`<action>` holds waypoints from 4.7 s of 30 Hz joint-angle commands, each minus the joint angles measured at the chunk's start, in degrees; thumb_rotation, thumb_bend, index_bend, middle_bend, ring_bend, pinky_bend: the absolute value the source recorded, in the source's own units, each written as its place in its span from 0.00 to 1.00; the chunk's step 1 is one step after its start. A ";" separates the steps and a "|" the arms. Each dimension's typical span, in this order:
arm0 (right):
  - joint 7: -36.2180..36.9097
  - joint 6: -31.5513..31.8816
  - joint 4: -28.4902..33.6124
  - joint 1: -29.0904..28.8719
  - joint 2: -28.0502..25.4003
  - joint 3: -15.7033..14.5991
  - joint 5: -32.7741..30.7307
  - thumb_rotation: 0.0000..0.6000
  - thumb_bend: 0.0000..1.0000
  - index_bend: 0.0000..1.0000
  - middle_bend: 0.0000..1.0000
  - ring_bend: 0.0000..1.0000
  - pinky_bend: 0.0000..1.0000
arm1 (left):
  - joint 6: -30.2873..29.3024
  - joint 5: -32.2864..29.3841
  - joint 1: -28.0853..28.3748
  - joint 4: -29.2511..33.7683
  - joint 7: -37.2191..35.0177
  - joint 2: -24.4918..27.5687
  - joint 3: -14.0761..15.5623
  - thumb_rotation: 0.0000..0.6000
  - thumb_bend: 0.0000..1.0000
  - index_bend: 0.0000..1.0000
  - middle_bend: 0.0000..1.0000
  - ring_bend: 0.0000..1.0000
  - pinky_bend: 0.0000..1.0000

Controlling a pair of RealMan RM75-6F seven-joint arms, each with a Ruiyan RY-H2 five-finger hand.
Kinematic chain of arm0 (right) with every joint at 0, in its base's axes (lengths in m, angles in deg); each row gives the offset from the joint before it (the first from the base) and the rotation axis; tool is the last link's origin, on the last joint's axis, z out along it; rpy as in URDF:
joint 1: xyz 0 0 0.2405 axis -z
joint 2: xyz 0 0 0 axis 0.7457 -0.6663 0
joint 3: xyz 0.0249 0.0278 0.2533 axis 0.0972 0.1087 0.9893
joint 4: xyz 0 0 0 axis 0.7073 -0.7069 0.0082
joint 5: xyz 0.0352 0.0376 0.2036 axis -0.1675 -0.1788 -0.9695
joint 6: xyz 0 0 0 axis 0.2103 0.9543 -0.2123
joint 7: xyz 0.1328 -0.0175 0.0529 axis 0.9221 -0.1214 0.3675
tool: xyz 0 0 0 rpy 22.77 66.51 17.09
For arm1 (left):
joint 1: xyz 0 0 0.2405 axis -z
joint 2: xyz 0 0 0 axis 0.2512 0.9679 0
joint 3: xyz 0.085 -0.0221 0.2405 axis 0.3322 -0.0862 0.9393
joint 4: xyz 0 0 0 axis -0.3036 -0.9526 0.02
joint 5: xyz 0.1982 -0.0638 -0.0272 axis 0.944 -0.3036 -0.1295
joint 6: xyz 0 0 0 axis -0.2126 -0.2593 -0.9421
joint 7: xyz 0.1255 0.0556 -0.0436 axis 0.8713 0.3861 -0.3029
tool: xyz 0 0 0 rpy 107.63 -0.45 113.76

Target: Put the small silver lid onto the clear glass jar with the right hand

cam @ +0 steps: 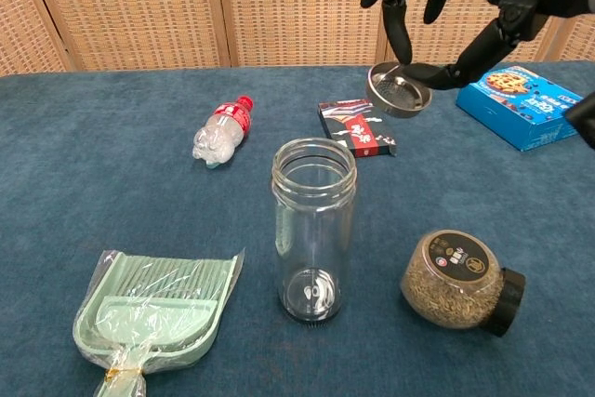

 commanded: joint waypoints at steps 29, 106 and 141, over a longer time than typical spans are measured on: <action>-1.82 0.56 -0.41 -1.80 3.20 -0.43 -2.06 1.00 0.57 0.64 0.24 0.05 0.33 | -1.09 2.08 0.02 1.81 -3.97 1.82 0.55 1.00 0.19 0.00 0.00 0.00 0.00; -6.35 0.61 0.70 -8.08 10.73 -0.84 -8.98 1.00 0.56 0.64 0.24 0.05 0.33 | -2.11 2.90 -0.29 2.83 -4.39 2.72 0.39 1.00 0.19 0.00 0.00 0.00 0.00; -5.16 1.28 2.96 -9.36 6.17 -0.61 -12.34 1.00 0.37 0.35 0.00 0.00 0.27 | -2.13 2.73 -0.41 2.63 -4.57 2.71 0.36 1.00 0.19 0.00 0.00 0.00 0.00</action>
